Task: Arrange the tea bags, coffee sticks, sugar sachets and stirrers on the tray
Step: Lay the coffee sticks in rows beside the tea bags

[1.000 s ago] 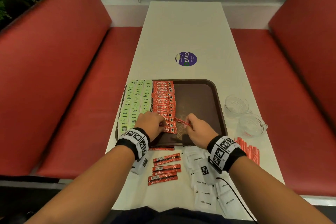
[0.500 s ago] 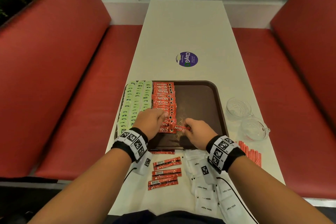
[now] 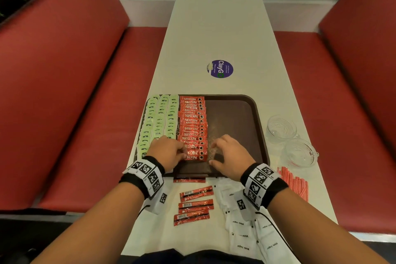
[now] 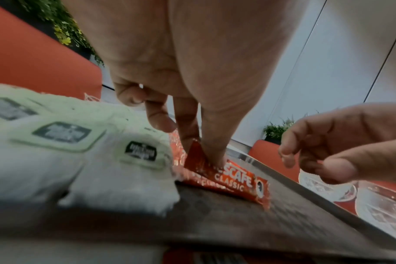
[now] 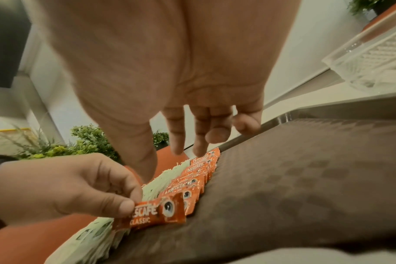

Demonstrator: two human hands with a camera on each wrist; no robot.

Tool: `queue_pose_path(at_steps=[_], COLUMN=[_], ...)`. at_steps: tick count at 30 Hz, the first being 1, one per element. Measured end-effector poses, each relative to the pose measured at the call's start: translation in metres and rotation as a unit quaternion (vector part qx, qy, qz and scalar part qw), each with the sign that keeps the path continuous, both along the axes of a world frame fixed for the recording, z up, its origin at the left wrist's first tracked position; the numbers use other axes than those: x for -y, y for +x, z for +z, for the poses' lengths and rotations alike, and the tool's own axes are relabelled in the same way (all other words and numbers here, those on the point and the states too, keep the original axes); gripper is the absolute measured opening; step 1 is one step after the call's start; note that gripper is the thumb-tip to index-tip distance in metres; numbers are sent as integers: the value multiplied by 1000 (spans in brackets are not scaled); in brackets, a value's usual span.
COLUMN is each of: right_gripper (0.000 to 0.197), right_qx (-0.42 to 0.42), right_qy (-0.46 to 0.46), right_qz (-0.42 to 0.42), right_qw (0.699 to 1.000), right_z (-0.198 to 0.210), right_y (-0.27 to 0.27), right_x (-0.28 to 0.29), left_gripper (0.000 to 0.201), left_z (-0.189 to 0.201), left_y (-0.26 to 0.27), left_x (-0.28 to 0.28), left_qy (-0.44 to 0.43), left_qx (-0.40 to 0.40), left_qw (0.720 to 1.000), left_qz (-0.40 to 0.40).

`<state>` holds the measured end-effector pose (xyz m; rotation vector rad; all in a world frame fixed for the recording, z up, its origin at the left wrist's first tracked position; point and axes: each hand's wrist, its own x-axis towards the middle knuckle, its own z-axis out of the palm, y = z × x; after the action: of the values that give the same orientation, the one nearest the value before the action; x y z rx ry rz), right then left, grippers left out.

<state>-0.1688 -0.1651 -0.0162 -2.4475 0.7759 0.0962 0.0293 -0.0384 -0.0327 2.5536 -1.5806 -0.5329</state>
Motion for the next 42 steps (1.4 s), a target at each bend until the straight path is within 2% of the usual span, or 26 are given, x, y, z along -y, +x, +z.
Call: queue_pose_path(at_steps=[5, 14, 20, 25, 27, 33, 37, 40, 42], right_gripper=[28, 31, 21, 21, 20, 27, 25, 12, 12], right_qx=[-37, -99, -144, -153, -157, -164, -144, -127, -116], right_qy=[8, -19, -67, -114, -128, -112, -85, -66, -51], right_qz=[98, 192, 205, 217, 216, 210, 185, 160, 143], right_qw=[994, 976, 966, 957, 955, 957, 969, 977, 982], right_z=[1, -9, -13, -16, -18, -10, 1, 10, 15], right_y=[-4, -9, -1, 1, 2, 0, -1, -3, -4], right_x=[-16, -50, -61, -70, -72, -74, -73, -72, -71], left_gripper=[16, 13, 17, 21, 27, 47, 43, 41, 43], left_z=[-8, -8, 1, 8, 2, -15, -16, -11, -10], left_y=[-8, -7, -16, -38, -44, -51, -52, -51, -50], left_x=[4, 13, -1, -41, -58, -84, -94, -94, -93], left_qy=[32, 35, -25, -5, 21, 66, 59, 46, 46], left_qx=[69, 88, 58, 69, 86, 114, 115, 109, 104], left_qw=[997, 995, 998, 990, 985, 981, 982, 985, 986], left_qz=[3, 27, 11, -126, -151, -145, -136, -123, -119])
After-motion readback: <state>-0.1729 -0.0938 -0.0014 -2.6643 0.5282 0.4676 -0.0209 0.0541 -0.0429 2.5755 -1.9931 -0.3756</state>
